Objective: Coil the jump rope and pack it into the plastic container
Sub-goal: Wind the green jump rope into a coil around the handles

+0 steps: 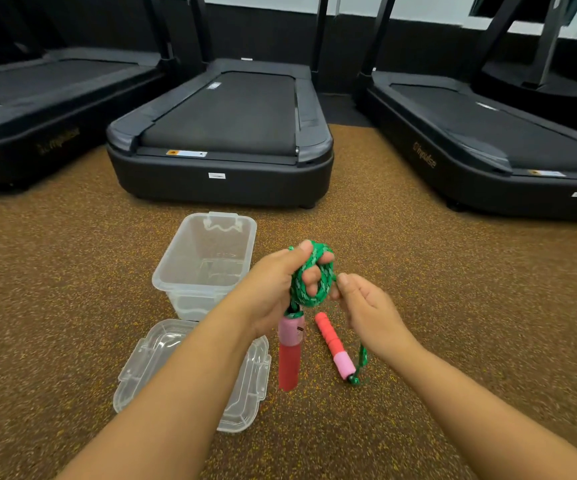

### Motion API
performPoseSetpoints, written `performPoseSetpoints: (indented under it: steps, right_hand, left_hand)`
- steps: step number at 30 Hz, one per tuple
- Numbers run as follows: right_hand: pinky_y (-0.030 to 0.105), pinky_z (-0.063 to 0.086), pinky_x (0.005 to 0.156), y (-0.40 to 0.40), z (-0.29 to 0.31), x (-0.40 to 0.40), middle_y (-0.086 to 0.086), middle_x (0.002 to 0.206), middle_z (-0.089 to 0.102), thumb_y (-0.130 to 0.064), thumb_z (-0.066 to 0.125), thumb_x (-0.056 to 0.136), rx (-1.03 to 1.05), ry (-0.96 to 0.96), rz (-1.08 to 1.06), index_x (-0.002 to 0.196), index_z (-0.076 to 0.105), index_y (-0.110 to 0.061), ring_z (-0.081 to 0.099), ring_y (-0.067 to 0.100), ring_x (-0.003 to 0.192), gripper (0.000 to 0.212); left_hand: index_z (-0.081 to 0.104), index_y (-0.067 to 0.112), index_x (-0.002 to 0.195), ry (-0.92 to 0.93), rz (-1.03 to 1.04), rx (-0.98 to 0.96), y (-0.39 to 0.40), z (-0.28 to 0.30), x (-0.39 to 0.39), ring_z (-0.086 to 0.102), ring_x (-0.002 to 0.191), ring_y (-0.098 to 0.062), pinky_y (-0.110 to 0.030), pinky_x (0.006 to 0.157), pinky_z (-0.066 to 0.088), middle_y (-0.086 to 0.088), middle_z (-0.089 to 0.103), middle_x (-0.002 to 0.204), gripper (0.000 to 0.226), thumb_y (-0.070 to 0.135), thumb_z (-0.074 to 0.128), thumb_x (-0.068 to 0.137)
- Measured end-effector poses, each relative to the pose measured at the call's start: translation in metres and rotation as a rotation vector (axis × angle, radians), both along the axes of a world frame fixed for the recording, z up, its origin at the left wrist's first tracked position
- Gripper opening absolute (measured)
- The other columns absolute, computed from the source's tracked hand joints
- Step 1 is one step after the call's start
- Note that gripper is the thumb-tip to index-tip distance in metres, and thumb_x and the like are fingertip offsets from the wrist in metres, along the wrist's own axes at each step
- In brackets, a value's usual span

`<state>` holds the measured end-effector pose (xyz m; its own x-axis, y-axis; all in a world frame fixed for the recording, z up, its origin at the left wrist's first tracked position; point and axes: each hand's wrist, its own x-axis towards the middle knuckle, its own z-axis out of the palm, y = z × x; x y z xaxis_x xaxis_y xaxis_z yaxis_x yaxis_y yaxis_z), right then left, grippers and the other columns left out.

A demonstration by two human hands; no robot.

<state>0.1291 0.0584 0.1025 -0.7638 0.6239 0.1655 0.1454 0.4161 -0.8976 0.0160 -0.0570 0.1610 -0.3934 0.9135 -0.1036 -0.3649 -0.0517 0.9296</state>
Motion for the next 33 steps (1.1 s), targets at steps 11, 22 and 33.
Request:
performPoseSetpoints:
  steps: [11,22,33]
  right_hand:
    - [0.014,0.037,0.051,-0.038,0.005,0.008,-0.020,0.054,0.055,-0.022,0.042,0.099,0.045,-0.158,0.347,0.080,0.062,-0.024,0.046,-0.003,0.051,0.027]
    - [0.030,0.041,0.061,0.001,0.051,0.006,-0.010,0.054,0.043,-0.027,0.040,0.099,-0.105,0.051,0.134,0.072,0.057,-0.019,0.041,0.004,0.049,0.033]
    - [0.032,0.037,0.057,0.013,0.015,0.006,-0.007,0.055,0.039,-0.034,0.039,0.099,-0.137,0.027,0.004,0.071,0.052,-0.020,0.037,0.007,0.049,0.034]
  left_hand:
    - [0.062,0.012,0.096,0.212,0.330,-0.140,0.004,-0.001,0.001,0.058,0.080,-0.015,-0.033,0.081,0.045,-0.002,0.064,0.083,0.031,0.022,0.034,0.101]
    - [0.067,0.007,0.086,0.488,-0.083,-0.310,-0.005,-0.009,0.003,0.057,0.065,-0.012,-0.027,0.072,0.043,-0.003,0.064,0.071,0.065,0.054,0.024,0.096]
    - [0.061,0.009,0.089,0.241,-0.139,-0.090,-0.001,-0.002,0.008,0.044,0.049,-0.005,-0.016,0.055,0.042,0.006,0.049,0.052,0.027,0.021,0.039,0.100]
